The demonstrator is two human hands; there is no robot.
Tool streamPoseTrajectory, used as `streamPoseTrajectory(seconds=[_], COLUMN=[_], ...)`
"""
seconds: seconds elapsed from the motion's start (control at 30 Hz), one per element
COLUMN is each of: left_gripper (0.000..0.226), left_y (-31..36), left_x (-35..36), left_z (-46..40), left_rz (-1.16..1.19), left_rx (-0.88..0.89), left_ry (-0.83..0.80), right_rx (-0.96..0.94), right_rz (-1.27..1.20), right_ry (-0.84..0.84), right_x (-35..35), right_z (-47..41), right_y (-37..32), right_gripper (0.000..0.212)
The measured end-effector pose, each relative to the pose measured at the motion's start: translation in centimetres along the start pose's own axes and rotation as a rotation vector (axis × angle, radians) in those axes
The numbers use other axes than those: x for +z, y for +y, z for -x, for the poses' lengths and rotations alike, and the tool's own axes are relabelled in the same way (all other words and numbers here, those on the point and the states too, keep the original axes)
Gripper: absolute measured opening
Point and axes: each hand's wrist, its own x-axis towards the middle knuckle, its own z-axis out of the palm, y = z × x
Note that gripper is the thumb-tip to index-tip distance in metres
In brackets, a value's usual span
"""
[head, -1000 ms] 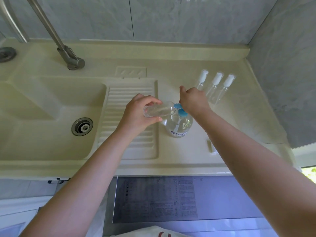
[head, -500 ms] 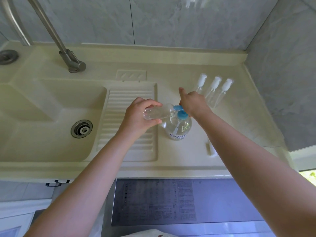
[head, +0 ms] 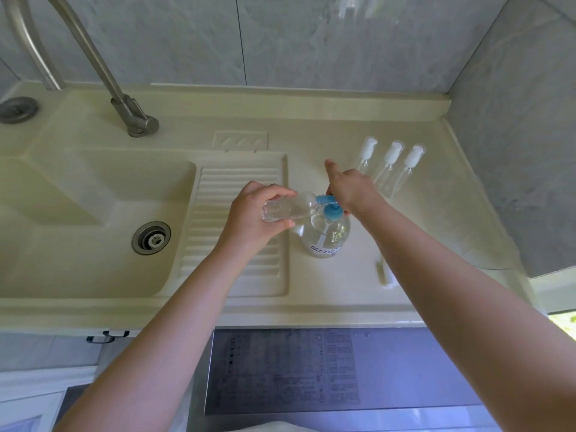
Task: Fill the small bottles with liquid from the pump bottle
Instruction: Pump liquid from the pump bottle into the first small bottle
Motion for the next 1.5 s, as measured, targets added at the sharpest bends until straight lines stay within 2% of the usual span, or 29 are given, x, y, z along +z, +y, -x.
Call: streamPoseTrajectory(seconds=[0.07, 0.1, 0.23, 0.33, 0.43, 0.53, 0.6, 0.67, 0.7, 0.93, 1.1, 1.17, 1.27, 1.3, 1.33, 1.43, 1.5], left_gripper=[0.053, 0.052, 0.052, 0.053, 0.053, 0.054, 0.054, 0.054, 0.054, 0.054, 0.054, 0.055, 0.054, 0.054, 0.054, 0.055, 0.056], left_y=[0.0, 0.0, -0.2, -0.2, -0.1, -0.2, -0.2, -0.2, -0.3, -0.1, -0.1, -0.2, -0.2, -0.2, -0.3, -0.2, 0.0], left_x=[0.1, 0.2, 0.4, 0.4, 0.3, 0.3, 0.4, 0.5, 0.5, 0.4, 0.3, 0.3, 0.5, 0.5, 0.6, 0.7, 0.8], left_z=[0.0, 0.0, 0.1, 0.1, 0.2, 0.2, 0.1, 0.0, 0.0, -0.1, 0.0, 0.0, 0.1, 0.0, 0.0, 0.1, 0.2], left_rz=[-0.001, -0.001, -0.008, -0.002, 0.004, 0.019, 0.022, 0.013, 0.008, -0.003, 0.011, 0.010, 0.007, 0.000, -0.009, -0.007, 0.007], left_rx=[0.004, 0.005, 0.000, 0.002, 0.004, 0.002, 0.004, 0.011, 0.011, 0.000, -0.006, -0.003, 0.000, 0.000, 0.001, 0.006, 0.010], left_ry=[0.004, 0.004, 0.007, 0.007, 0.009, 0.016, 0.020, 0.022, 0.021, 0.015, 0.015, 0.020, 0.022, 0.021, 0.020, 0.026, 0.036], right_rx=[-0.002, -0.004, -0.050, -0.041, -0.012, -0.040, -0.060, -0.081, -0.082, -0.031, -0.047, -0.060, -0.099, -0.090, -0.094, -0.126, -0.120], right_rz=[0.025, -0.037, -0.051, -0.082, -0.057, 0.015, 0.063, 0.071, 0.074, 0.013, 0.040, 0.074, 0.098, 0.072, 0.086, 0.139, 0.098], right_ry=[0.020, 0.056, 0.103, 0.054, -0.009, -0.013, -0.001, 0.065, 0.106, 0.089, 0.000, 0.001, 0.074, 0.098, 0.110, 0.096, 0.054], right_x=[0.2, 0.4, 1.1, 1.1, 0.2, -0.1, 0.1, 0.6, 0.9, 1.0, 0.0, 0.1, 0.8, 0.9, 0.9, 1.0, 0.8], right_z=[0.4, 0.6, 0.1, 0.0, 0.1, -0.1, -0.1, -0.3, -0.4, -0.5, -0.5, -0.2, -0.2, -0.4, -0.3, -0.4, -0.7], right_y=[-0.1, -0.2, 0.2, 0.3, 0.1, 0.0, 0.0, 0.2, 0.4, 0.7, 0.3, 0.2, 0.3, 0.5, 0.6, 0.8, 0.8], right_gripper=[0.047, 0.041, 0.040, 0.044, 0.067, 0.068, 0.055, 0.036, 0.033, 0.071, 0.074, 0.066, 0.026, 0.019, 0.021, 0.056, 0.062])
